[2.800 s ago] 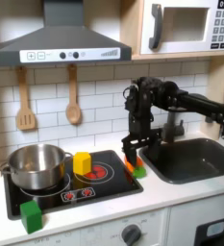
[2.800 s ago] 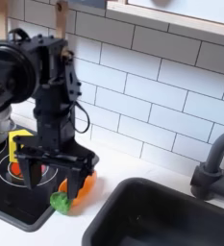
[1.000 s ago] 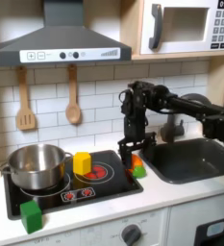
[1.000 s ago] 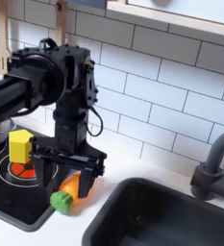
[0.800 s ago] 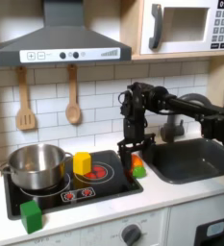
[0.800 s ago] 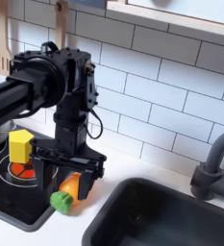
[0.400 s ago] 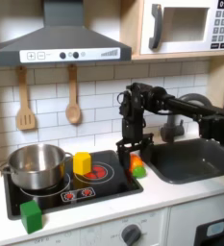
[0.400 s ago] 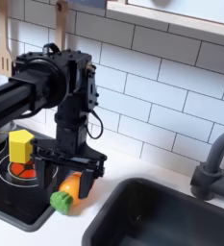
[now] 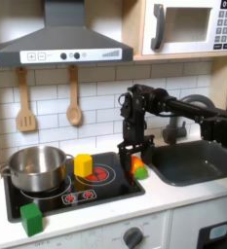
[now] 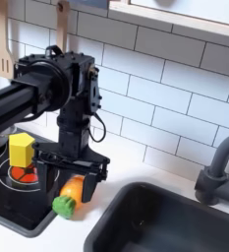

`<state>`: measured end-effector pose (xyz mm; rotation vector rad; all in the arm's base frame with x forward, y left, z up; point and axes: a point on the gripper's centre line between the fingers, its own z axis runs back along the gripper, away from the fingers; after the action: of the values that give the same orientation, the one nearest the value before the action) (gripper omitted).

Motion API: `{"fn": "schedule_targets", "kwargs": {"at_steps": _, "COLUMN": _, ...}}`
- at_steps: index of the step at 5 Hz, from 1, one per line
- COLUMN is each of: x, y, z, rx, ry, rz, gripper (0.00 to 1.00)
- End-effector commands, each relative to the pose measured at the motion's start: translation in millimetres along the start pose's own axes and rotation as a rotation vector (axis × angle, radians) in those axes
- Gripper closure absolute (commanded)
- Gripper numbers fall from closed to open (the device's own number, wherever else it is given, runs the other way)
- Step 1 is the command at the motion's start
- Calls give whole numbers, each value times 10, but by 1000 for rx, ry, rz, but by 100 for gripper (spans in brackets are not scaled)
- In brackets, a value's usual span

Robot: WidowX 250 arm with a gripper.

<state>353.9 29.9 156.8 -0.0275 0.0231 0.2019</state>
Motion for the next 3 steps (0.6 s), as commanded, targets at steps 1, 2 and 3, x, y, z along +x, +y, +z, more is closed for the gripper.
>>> {"fn": "schedule_targets", "kwargs": {"at_steps": 1, "x": 16, "y": -4, "z": -9, "rx": 3, "ry": -11, "rz": -1, "gripper": 100}}
{"fn": "schedule_targets", "kwargs": {"at_steps": 2, "x": 10, "y": 15, "z": -30, "rx": 1, "ry": -2, "rz": 7, "gripper": 100}}
{"fn": "schedule_targets", "kwargs": {"at_steps": 3, "x": 12, "y": 10, "z": -18, "rx": -1, "ry": -8, "rz": 13, "gripper": 100}}
